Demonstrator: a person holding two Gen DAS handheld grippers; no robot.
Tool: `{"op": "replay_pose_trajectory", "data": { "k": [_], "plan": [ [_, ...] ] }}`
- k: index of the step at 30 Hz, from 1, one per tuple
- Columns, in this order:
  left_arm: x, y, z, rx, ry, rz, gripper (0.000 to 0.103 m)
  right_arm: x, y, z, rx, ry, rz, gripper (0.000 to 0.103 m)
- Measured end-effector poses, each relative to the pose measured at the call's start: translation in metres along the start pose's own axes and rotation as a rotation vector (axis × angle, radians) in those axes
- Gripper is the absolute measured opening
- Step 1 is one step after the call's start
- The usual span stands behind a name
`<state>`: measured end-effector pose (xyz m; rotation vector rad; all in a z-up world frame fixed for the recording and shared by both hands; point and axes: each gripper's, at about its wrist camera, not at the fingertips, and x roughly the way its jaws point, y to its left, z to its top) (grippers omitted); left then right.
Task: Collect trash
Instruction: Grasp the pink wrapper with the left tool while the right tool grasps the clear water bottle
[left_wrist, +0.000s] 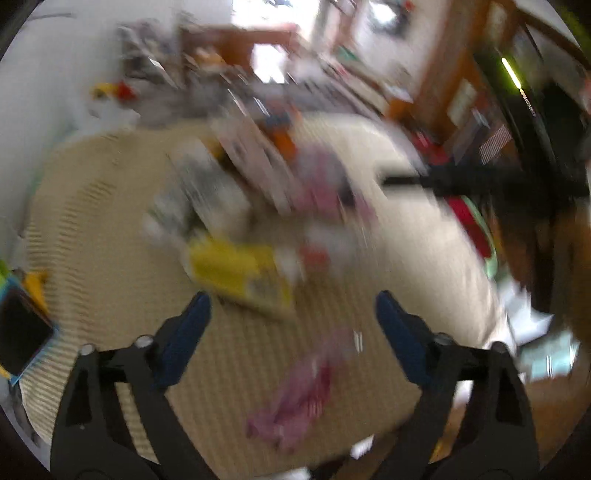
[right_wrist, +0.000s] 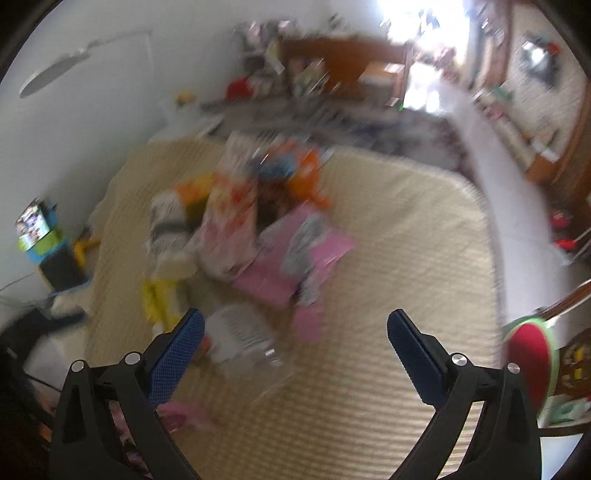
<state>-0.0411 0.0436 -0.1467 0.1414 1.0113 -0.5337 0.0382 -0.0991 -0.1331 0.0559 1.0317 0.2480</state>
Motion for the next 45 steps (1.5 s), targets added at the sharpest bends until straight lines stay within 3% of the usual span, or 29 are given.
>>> {"op": "replay_pose_trajectory", "data": {
  "k": [3,6,8,10,11,13,18,23,27,32,36,38,39,40,45],
  "plan": [
    [0.020,-0.017,-0.026,0.125,0.102,-0.026,0.065,0.022,0.005,-0.003,0.001,0.070,0.064,0.080],
    [0.037,-0.027,-0.039,0.182,0.164,-0.042,0.054,0.035,0.009,-0.003,-0.011,0.129,0.086,0.064],
    [0.048,-0.027,-0.045,0.183,0.198,-0.053,0.052,0.046,0.011,-0.003,-0.007,0.169,0.105,0.063],
    [0.056,-0.023,-0.048,0.162,0.220,-0.067,0.033,0.049,0.015,-0.004,-0.009,0.192,0.121,0.063],
    [0.059,-0.020,-0.048,0.145,0.228,-0.074,0.016,0.050,0.018,-0.005,-0.019,0.199,0.127,0.063],
    [0.062,-0.011,-0.044,0.105,0.221,-0.094,0.012,0.054,0.024,-0.006,-0.038,0.211,0.123,0.063],
    [0.018,0.031,-0.029,0.034,0.140,-0.098,0.010,0.068,0.029,-0.004,-0.030,0.233,0.120,0.063],
    [-0.023,0.081,-0.009,-0.157,0.013,-0.116,0.010,0.088,0.032,-0.005,-0.017,0.282,0.120,0.066],
    [-0.039,0.091,0.005,-0.207,-0.080,-0.080,0.010,0.089,0.036,-0.007,-0.008,0.278,0.113,0.063],
    [-0.049,0.082,0.021,-0.233,-0.176,-0.066,0.010,0.075,0.035,-0.011,0.004,0.249,0.102,0.051],
    [-0.051,0.074,0.032,-0.227,-0.204,-0.070,0.010,0.056,0.027,-0.018,0.033,0.216,0.103,0.046],
    [-0.048,0.070,0.037,-0.226,-0.200,-0.078,0.010,0.043,0.018,-0.023,0.072,0.197,0.113,0.039],
    [-0.040,0.069,0.036,-0.229,-0.196,-0.083,0.010,0.035,0.013,-0.026,0.093,0.184,0.121,0.004],
    [-0.037,0.068,0.039,-0.234,-0.189,-0.093,0.010,0.029,0.007,-0.028,0.119,0.173,0.125,0.000],
    [-0.026,0.054,0.045,-0.230,-0.174,-0.098,0.010,0.024,-0.019,-0.039,0.147,0.209,0.076,0.007]
  ]
}}
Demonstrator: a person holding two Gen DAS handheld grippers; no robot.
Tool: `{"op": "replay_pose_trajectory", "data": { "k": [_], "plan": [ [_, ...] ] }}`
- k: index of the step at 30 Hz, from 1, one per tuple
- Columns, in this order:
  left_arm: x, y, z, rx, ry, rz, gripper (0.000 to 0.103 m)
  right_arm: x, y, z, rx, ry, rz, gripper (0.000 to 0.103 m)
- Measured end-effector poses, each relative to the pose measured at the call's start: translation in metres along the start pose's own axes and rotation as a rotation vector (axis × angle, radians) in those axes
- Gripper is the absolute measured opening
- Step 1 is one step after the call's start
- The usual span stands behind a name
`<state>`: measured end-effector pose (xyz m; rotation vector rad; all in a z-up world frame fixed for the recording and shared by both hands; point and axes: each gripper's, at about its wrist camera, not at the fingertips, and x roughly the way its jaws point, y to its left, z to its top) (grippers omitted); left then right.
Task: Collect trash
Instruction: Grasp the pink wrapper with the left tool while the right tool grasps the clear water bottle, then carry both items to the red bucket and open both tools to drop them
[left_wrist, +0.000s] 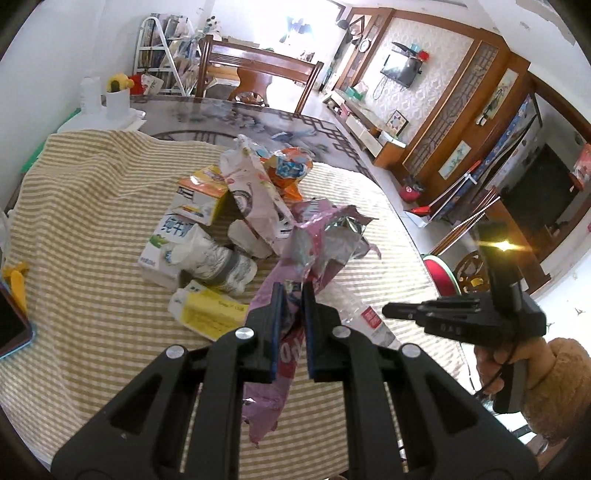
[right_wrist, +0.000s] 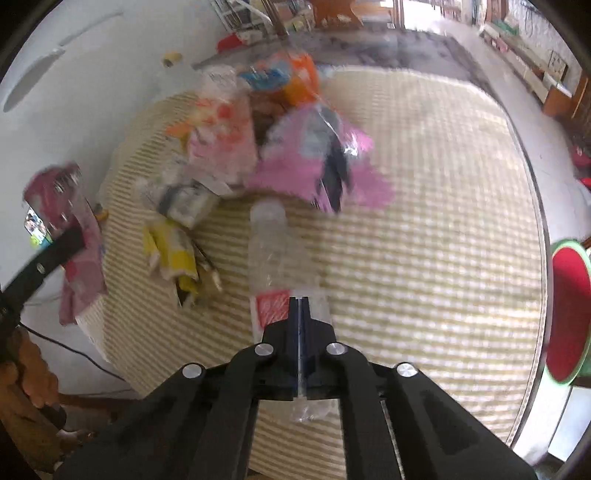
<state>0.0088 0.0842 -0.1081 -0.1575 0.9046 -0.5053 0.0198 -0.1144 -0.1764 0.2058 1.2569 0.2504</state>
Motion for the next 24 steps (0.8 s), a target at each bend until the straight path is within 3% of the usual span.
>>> {"op": "replay_pose_trajectory", "data": {
  "k": [2,3,4,10,12,14,15,16,20,24],
  "plan": [
    [-0.002,-0.004,0.002,-0.004,-0.011,0.005,0.010,0.003,-0.004,-0.002,0.005,0.011,0.002,0.034],
    [-0.004,-0.007,0.003,-0.010,-0.020,0.011,0.010,0.004,-0.004,-0.002,0.000,0.011,0.004,0.063],
    [-0.006,-0.008,0.002,-0.018,-0.025,0.014,0.010,0.005,-0.003,-0.001,-0.003,0.012,0.004,0.074],
    [-0.008,-0.008,-0.008,-0.044,-0.022,0.032,0.010,0.031,0.012,0.003,-0.027,0.070,0.013,0.080],
    [-0.004,-0.009,-0.010,-0.047,-0.008,0.030,0.010,0.044,0.013,0.000,-0.008,0.100,0.060,0.081],
    [0.000,-0.012,-0.010,-0.036,0.005,0.025,0.010,0.052,0.013,-0.009,0.022,0.116,0.100,0.075],
    [0.001,-0.013,-0.009,-0.031,0.007,0.022,0.010,0.053,0.013,-0.012,0.042,0.114,0.127,0.062],
    [0.003,-0.016,-0.006,-0.023,0.010,0.014,0.010,0.052,0.013,-0.013,0.054,0.112,0.147,0.059],
    [0.013,-0.032,0.003,0.019,0.015,-0.028,0.010,0.029,0.009,-0.020,0.063,0.049,0.126,0.057],
    [0.027,-0.057,0.011,0.056,0.021,-0.082,0.010,-0.015,-0.022,-0.034,0.158,-0.057,0.121,0.057]
  ]
}}
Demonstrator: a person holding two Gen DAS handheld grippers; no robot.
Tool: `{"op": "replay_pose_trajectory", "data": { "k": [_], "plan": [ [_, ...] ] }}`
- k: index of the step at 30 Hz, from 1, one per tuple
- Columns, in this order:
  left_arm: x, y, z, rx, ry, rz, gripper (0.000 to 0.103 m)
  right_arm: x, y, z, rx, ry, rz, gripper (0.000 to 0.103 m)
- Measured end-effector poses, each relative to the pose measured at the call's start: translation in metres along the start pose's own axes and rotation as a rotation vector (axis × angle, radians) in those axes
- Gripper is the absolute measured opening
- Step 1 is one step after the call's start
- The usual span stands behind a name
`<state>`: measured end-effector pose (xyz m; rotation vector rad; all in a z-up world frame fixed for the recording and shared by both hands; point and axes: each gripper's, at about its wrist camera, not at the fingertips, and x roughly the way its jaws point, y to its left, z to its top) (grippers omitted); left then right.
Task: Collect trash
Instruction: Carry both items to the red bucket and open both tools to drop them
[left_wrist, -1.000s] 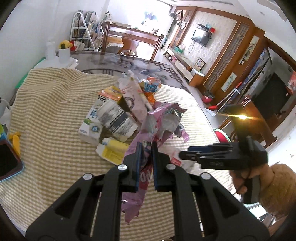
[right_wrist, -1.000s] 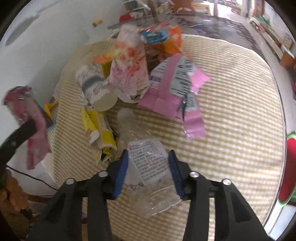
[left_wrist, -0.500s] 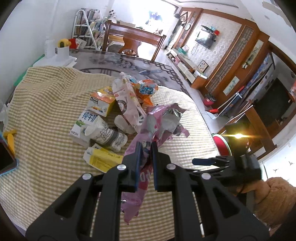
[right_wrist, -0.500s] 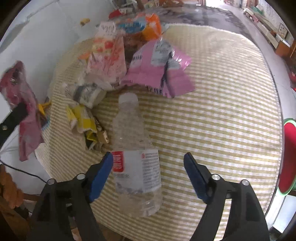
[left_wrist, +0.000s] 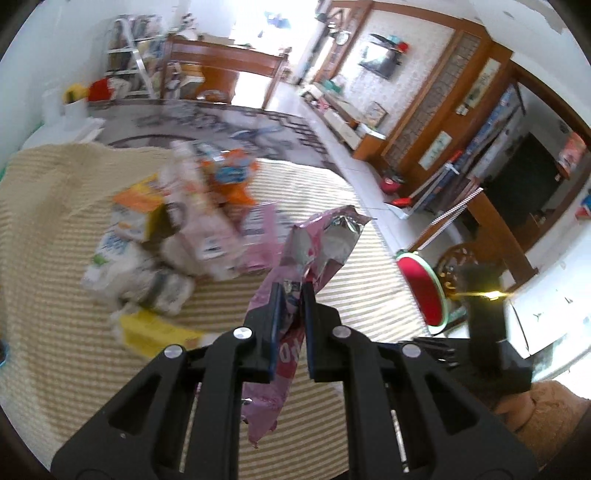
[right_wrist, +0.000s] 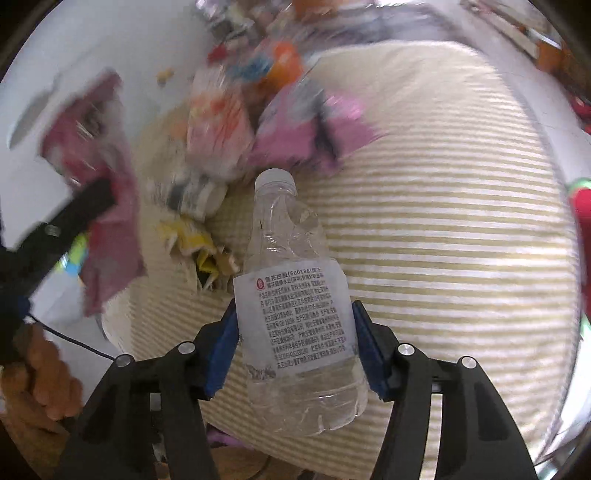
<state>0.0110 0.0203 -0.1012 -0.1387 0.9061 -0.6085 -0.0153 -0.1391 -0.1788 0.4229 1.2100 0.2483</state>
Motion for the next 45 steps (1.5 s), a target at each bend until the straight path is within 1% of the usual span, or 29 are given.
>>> {"op": "replay_pose_trajectory", "data": {
  "k": [4,8,10,12,16,19,22,24,28,32,38,40,41,43,44,45],
  "plan": [
    [0.019,-0.033,0.006,0.042,0.020,-0.047,0.010,-0.051,-0.036,-0.006,0.096,-0.118,-0.037,0.057],
    [0.042,-0.066,0.011,0.081,0.050,-0.076,0.010,-0.090,-0.077,-0.010,0.185,-0.220,-0.084,0.057],
    [0.058,-0.084,0.014,0.088,0.062,-0.091,0.010,-0.106,-0.102,-0.008,0.215,-0.254,-0.115,0.057],
    [0.077,-0.105,0.016,0.091,0.075,-0.100,0.010,-0.117,-0.127,-0.008,0.232,-0.267,-0.133,0.057],
    [0.119,-0.155,0.022,0.064,0.112,-0.129,0.010,-0.141,-0.185,-0.001,0.282,-0.273,-0.144,0.057],
    [0.150,-0.194,0.024,0.087,0.124,-0.117,0.010,-0.156,-0.226,0.003,0.310,-0.265,-0.163,0.057],
    [0.174,-0.222,0.025,0.062,0.143,-0.132,0.010,-0.172,-0.264,-0.003,0.349,-0.256,-0.157,0.058],
    [0.187,-0.239,0.023,0.072,0.148,-0.124,0.010,-0.184,-0.289,-0.005,0.357,-0.252,-0.160,0.058],
    [0.219,-0.269,0.016,0.080,0.199,-0.110,0.010,-0.197,-0.321,-0.008,0.365,-0.240,-0.154,0.058],
    [0.241,-0.289,0.011,0.096,0.245,-0.093,0.010,-0.205,-0.349,-0.013,0.385,-0.232,-0.135,0.058],
    [0.258,-0.310,0.008,0.127,0.274,-0.076,0.011,-0.206,-0.371,-0.015,0.413,-0.226,-0.101,0.058],
    [0.260,-0.315,0.007,0.125,0.272,-0.071,0.014,-0.206,-0.375,-0.015,0.415,-0.227,-0.092,0.058],
    [0.261,-0.316,0.006,0.123,0.272,-0.071,0.019,-0.206,-0.377,-0.015,0.416,-0.228,-0.088,0.058],
    [0.263,-0.320,0.007,0.120,0.270,-0.070,0.033,-0.205,-0.379,-0.015,0.413,-0.224,-0.085,0.058],
    [0.263,-0.321,0.007,0.118,0.264,-0.069,0.043,-0.204,-0.381,-0.015,0.413,-0.221,-0.084,0.057],
    [0.262,-0.321,0.007,0.114,0.252,-0.067,0.050,-0.204,-0.383,-0.015,0.415,-0.219,-0.080,0.057]
  ]
}}
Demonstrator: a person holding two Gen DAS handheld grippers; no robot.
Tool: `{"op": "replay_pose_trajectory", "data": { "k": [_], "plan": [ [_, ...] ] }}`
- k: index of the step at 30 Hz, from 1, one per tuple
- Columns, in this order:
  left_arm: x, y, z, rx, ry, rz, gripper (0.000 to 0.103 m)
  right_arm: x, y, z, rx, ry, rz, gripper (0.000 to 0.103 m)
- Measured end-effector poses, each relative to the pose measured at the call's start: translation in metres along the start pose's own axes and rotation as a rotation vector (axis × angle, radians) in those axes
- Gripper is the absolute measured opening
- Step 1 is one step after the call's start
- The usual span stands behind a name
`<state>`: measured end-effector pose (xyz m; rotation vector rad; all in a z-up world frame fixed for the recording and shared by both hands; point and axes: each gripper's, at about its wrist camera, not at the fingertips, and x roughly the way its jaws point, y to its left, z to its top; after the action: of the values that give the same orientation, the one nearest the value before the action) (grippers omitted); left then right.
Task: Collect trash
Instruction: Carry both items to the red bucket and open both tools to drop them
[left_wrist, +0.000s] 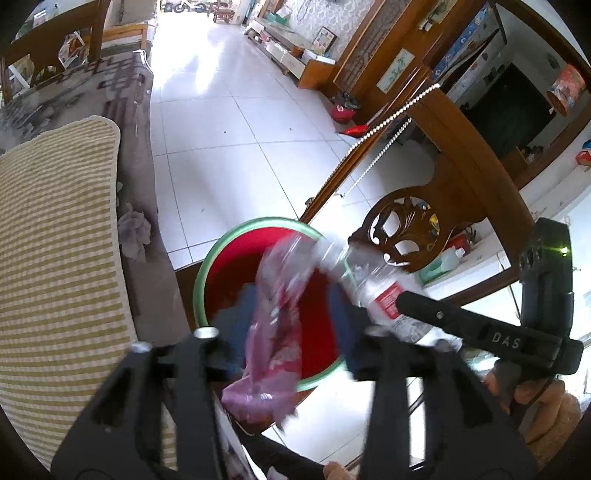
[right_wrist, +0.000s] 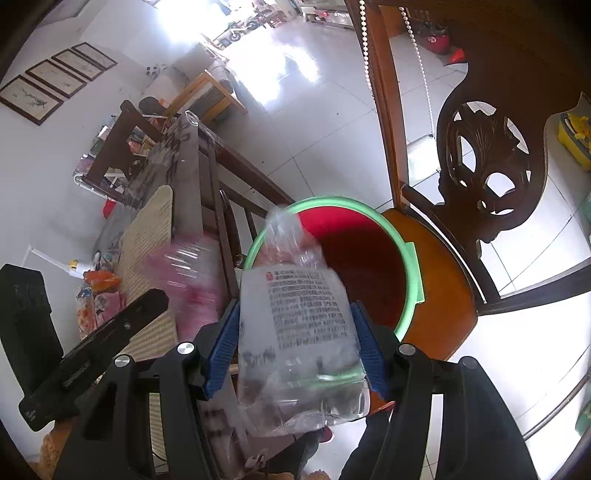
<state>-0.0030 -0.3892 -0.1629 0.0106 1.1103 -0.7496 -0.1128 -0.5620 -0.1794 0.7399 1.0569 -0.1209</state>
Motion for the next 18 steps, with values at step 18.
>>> {"op": "replay_pose_trajectory", "data": {
  "k": [18],
  "plan": [
    [-0.032,0.012,-0.005,-0.069,-0.078,0.071,0.069,-0.001,0.009,0.004,-0.027,-0.011,0.012,0.064]
  ]
}}
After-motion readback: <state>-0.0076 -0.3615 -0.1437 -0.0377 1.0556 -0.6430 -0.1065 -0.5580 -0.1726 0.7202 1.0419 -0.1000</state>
